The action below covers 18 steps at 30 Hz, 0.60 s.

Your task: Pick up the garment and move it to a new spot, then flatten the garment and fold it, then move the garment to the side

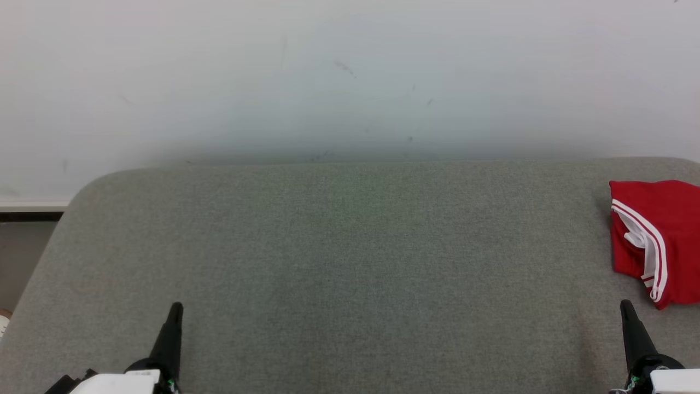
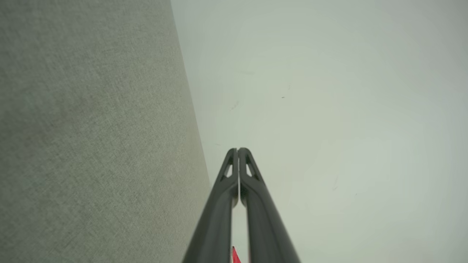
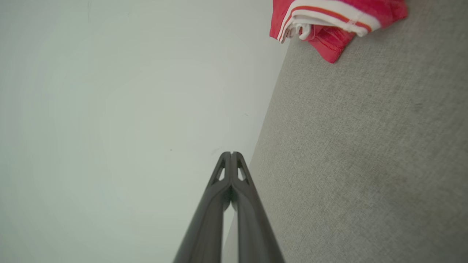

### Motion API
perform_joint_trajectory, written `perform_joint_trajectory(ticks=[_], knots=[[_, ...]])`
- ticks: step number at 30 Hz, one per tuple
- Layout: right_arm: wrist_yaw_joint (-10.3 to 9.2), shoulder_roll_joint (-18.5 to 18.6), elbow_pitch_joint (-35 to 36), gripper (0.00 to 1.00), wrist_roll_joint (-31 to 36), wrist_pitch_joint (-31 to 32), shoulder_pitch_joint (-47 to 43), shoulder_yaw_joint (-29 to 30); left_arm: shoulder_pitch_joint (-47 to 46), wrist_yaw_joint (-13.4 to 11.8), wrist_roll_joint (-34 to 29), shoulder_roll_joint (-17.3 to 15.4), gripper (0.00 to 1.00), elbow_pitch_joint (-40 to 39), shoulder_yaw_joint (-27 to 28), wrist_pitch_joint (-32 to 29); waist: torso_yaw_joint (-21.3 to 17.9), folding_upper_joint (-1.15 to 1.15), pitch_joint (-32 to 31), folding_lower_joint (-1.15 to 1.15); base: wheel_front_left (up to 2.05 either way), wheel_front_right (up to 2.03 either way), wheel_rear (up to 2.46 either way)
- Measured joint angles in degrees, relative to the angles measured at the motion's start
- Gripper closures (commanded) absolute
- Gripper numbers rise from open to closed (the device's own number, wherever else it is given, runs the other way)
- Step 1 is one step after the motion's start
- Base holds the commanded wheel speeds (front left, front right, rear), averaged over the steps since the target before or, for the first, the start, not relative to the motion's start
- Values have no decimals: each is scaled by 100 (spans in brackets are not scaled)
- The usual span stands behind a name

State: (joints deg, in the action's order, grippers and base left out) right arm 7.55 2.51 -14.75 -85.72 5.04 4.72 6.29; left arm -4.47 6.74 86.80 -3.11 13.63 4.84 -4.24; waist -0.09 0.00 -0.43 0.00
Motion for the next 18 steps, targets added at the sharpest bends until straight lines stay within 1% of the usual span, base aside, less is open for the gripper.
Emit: perform_joint_trajectory(ticks=[18], knots=[[0, 9, 64, 100, -664, 148, 116, 16, -154, 65, 609, 0, 100, 42, 103, -182, 9, 0, 61, 0, 0, 0, 0]])
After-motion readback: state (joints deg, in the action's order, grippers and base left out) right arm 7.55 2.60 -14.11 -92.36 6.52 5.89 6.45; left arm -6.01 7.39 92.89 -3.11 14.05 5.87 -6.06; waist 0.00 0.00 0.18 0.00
